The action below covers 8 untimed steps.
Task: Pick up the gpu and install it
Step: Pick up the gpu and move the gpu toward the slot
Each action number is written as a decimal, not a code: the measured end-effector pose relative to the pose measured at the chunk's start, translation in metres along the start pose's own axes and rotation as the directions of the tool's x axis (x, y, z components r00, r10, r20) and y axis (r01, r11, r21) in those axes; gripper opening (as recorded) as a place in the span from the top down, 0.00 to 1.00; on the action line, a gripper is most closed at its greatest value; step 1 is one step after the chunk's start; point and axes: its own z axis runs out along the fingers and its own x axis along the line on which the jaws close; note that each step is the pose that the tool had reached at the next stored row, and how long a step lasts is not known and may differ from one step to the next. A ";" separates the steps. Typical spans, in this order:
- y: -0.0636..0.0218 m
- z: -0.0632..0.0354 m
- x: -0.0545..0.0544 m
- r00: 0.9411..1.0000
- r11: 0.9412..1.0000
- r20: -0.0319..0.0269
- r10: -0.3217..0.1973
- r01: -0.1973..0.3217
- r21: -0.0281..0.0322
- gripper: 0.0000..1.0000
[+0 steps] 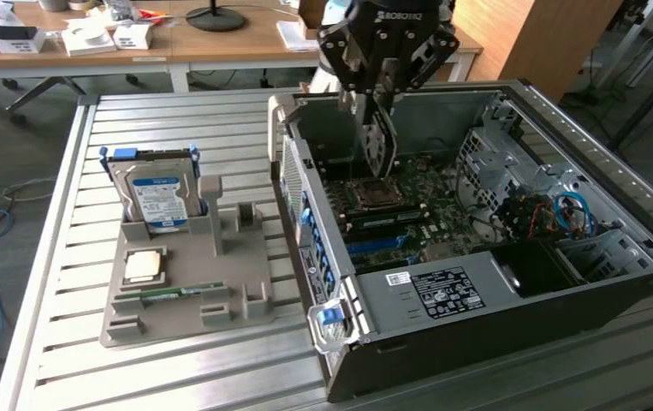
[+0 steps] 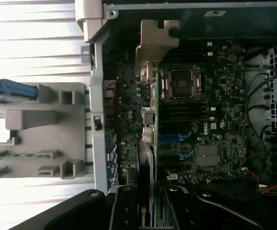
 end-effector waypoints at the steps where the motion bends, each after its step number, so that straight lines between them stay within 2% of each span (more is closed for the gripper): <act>1: 0.0003 0.0002 -0.005 1.000 1.000 0.000 0.000 0.000 0.000 0.74; 8: 0.0028 0.0014 -0.036 1.000 1.000 0.000 -0.002 0.002 0.000 0.74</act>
